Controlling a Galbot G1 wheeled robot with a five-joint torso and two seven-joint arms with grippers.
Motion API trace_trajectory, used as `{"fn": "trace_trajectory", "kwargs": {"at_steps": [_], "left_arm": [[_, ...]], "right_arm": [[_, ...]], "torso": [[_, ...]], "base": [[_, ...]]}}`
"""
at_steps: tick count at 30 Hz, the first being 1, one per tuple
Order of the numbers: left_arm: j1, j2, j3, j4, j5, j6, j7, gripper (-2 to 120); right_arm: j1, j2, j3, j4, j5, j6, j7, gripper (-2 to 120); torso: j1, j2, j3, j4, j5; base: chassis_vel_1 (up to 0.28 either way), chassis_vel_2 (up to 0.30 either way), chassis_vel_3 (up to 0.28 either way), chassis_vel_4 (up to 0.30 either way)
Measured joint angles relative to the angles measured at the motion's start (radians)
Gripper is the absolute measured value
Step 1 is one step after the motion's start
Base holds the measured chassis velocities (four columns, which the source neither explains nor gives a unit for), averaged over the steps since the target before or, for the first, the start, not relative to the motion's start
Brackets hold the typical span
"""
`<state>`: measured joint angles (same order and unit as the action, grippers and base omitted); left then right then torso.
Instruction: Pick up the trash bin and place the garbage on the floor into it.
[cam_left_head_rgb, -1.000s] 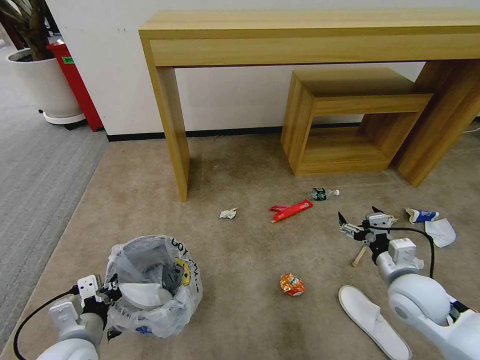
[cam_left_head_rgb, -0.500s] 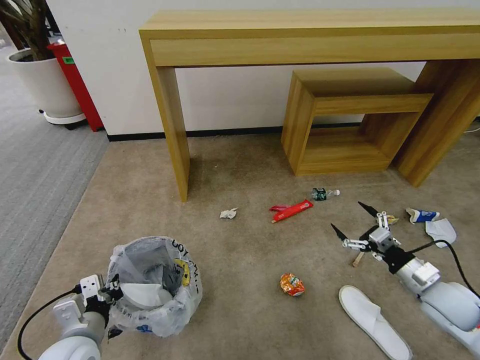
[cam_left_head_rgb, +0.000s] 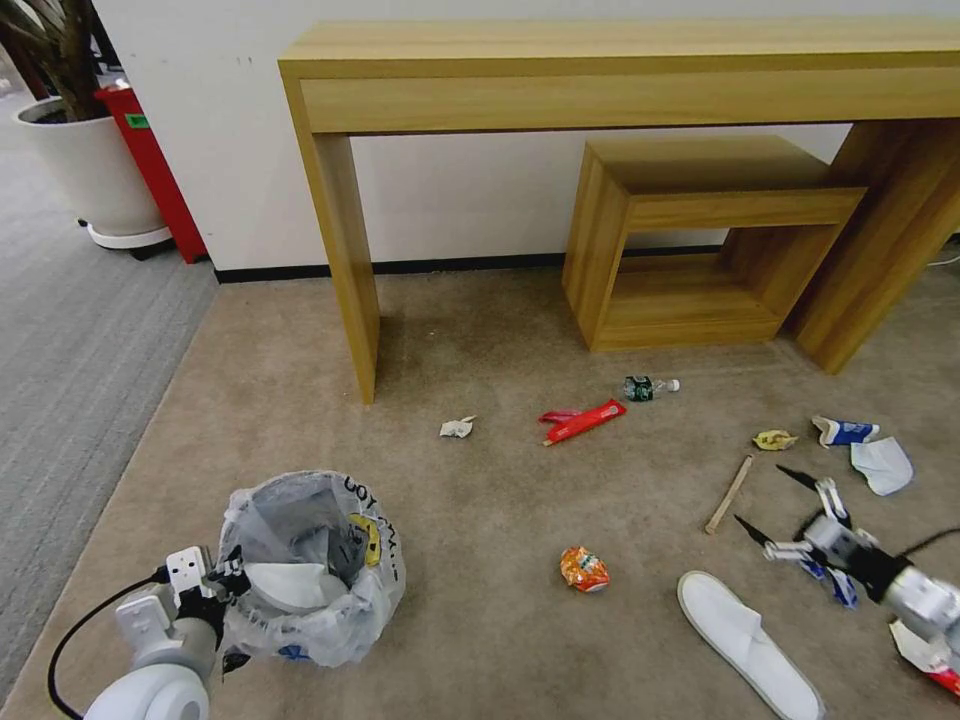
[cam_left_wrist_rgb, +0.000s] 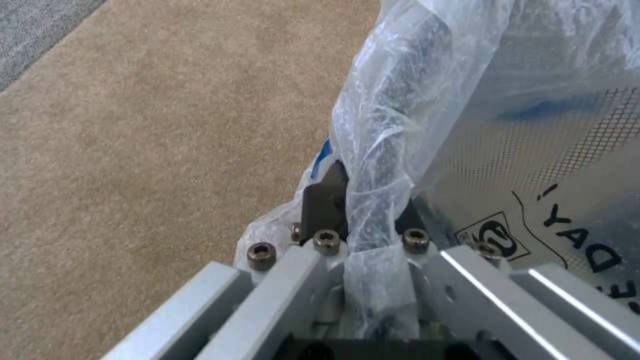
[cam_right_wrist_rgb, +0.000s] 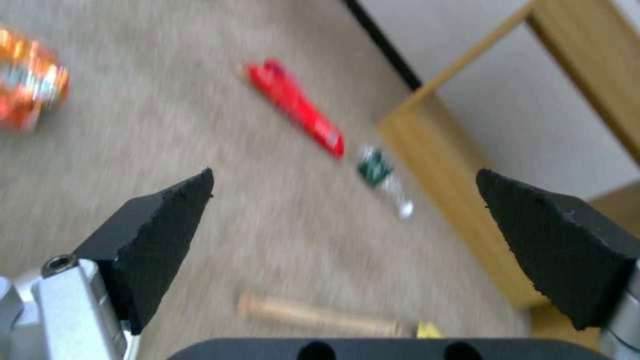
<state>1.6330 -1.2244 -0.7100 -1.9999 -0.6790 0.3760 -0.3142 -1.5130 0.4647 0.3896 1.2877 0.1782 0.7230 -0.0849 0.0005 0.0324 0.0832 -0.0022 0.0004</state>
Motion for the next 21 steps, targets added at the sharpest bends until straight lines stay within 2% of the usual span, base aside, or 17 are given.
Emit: {"fn": "trace_trajectory", "kwargs": {"at_steps": [6,9,14,17,21], "left_arm": [[-0.012,-0.006,0.009,0.020,0.006,-0.008,0.005,1],[-0.016,-0.012,0.014,0.029,0.011,-0.011,0.007,1],[-0.015,-0.013,0.016,0.031,0.014,-0.012,0.009,1],[-0.009,-0.013,0.016,0.031,0.016,-0.014,0.010,1],[-0.005,-0.010,0.015,0.033,0.017,-0.018,0.015,1]], "right_arm": [[-0.014,0.046,-0.011,-0.066,-0.016,-0.043,0.072,100],[0.034,0.102,-0.062,-0.144,-0.005,-0.081,0.135,100],[0.074,0.145,-0.105,-0.223,0.013,-0.095,0.149,100],[0.132,0.216,-0.162,-0.347,0.007,-0.073,0.140,99],[0.143,0.260,-0.172,-0.382,-0.010,-0.056,0.129,100]], "torso": [[0.000,0.000,0.000,0.0000,0.0001],[0.000,0.000,0.000,0.0001,0.0002],[0.000,0.000,0.000,0.0003,0.0002],[0.000,0.000,0.000,-0.0001,0.0000],[0.000,0.000,0.000,0.0001,-0.0006]], "base": [[0.000,0.000,0.000,0.000],[0.000,0.000,0.000,0.000],[0.000,0.000,0.000,0.000],[0.000,0.000,0.000,0.000],[0.000,0.000,0.000,0.000]]}}
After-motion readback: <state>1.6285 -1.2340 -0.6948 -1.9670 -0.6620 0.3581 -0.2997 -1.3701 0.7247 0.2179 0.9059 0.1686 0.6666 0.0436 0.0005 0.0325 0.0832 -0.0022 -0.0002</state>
